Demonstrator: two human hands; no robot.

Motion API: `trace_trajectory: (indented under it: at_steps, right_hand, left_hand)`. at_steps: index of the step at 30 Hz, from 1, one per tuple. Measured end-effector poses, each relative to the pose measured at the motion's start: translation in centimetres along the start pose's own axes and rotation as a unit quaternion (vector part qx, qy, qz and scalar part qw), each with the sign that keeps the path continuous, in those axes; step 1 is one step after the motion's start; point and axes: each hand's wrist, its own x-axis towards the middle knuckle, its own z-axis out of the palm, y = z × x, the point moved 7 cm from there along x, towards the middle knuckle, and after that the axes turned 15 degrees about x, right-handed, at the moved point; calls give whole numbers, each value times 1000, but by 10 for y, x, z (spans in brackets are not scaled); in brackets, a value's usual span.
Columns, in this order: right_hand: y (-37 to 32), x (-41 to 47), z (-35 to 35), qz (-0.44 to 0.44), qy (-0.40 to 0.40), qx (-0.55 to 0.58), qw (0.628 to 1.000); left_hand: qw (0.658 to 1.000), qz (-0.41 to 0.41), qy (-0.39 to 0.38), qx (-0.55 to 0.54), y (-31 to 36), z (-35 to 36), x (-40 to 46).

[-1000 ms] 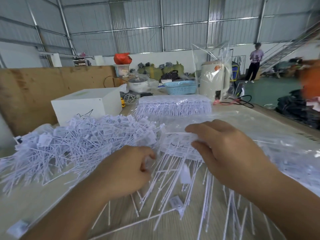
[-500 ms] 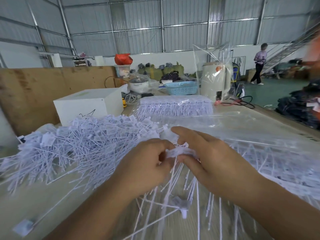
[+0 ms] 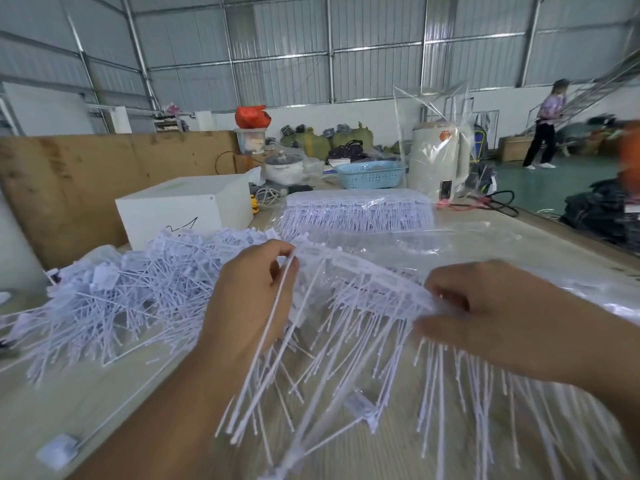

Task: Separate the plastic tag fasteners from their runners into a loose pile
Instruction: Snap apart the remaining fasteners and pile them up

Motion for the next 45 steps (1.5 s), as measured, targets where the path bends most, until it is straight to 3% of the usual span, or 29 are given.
trace_trajectory:
  at_steps: [3, 6, 8, 10, 12, 14, 19, 23, 26, 29, 33, 35, 40, 43, 45]
  right_hand:
    - [-10, 0, -17, -43, 127, 39, 990]
    - [-17, -1, -15, -66, 149, 8, 987]
    - [-21, -2, -15, -80, 152, -18, 985]
    - [-25, -5, -19, -94, 173, -34, 980]
    - [-29, -10, -26, -102, 208, -22, 973]
    - [-31, -14, -34, -93, 239, -4, 966]
    - [-28, -8, -29, -70, 200, -86, 974]
    - [-32, -4, -10, -76, 169, -163, 969]
    - [-38, -4, 0, -109, 195, -163, 961]
    - [-45, -3, 12, -148, 184, -130, 963]
    - [-49, -4, 15, -159, 169, -23, 972]
    - [-47, -6, 7, -145, 184, 0, 972]
    - [-20, -4, -12, -39, 193, 38, 980]
    - [-3, 3, -9, 15, 141, 162, 977]
    - [5, 7, 0, 65, 106, 311, 942]
  left_hand:
    - [999, 0, -39, -19, 6, 9, -2]
    - [995, -20, -71, -61, 11, 12, -2]
    - [983, -64, -64, -163, 5, 8, 0]
    - [940, -130, -69, -309, -2, 4, 2]
    - [863, -161, -103, -468, 0, 5, 3]
    - [818, -172, -139, -532, 3, 7, 1]
    - [935, -55, -147, -318, 28, 11, -10]
    - [964, 47, -114, -237, 54, 17, -24]
    - [970, 54, -78, -225, 62, 13, -24]
    - [962, 8, -60, -266, 63, 9, -22]
    - [912, -80, -40, -399, 51, 3, -17]
    - [894, -113, -30, -432, 38, -2, -10]
    - [804, -179, -33, -567, 19, -5, 0]
    - [799, -191, -37, -569, 18, -2, -2]
    - [816, -192, -32, -545, 18, -2, -3]
